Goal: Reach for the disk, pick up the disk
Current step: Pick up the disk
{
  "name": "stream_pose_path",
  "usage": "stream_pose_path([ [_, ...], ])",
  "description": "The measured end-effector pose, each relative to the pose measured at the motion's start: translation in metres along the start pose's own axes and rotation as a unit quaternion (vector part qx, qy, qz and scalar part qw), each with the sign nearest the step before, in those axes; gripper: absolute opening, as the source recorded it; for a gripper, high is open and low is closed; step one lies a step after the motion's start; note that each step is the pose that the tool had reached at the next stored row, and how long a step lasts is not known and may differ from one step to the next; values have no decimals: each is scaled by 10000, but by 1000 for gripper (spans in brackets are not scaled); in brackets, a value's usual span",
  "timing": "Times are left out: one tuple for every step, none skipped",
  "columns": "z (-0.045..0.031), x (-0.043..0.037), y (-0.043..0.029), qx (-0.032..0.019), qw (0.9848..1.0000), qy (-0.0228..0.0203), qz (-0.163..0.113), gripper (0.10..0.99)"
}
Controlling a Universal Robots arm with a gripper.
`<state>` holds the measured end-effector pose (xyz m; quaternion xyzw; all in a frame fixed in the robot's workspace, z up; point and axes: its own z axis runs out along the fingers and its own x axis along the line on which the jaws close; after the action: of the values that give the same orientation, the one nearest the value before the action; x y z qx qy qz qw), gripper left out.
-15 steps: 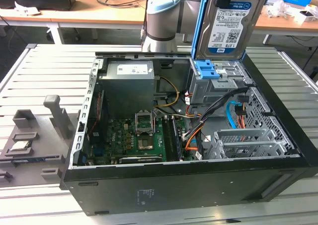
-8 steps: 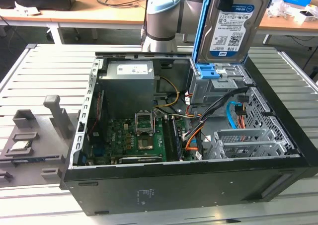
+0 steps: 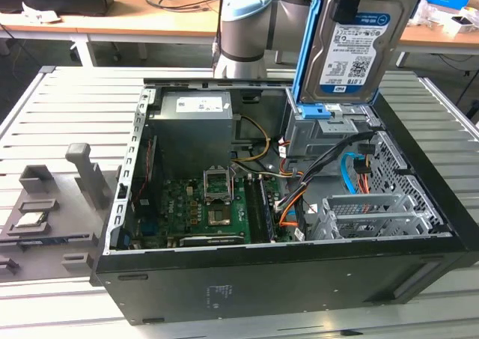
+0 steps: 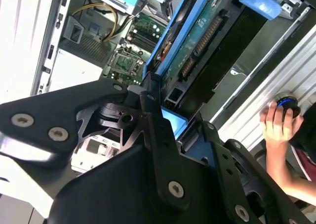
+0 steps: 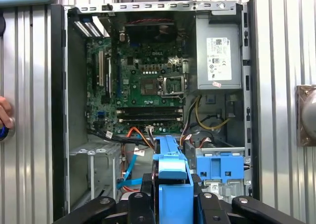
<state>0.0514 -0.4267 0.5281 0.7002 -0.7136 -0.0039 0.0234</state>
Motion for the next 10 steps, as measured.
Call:
stream_pose_path([
  [1,20,0,0,10000,0,0,369],
  [1,56,-1,0,10000,0,0,369],
  [3,92,-2,0,10000,0,0,369],
  [3,107,-2,0,10000,0,0,369],
  [3,121,-2,0,10000,0,0,369],
  [4,144,-3,0,10000,0,0,369],
  [4,159,-3,0,10000,0,0,369],
  [5,171,-3,0,10000,0,0,369],
  [5,190,-4,0,10000,0,0,369],
  [6,203,-4,0,10000,0,0,369],
])
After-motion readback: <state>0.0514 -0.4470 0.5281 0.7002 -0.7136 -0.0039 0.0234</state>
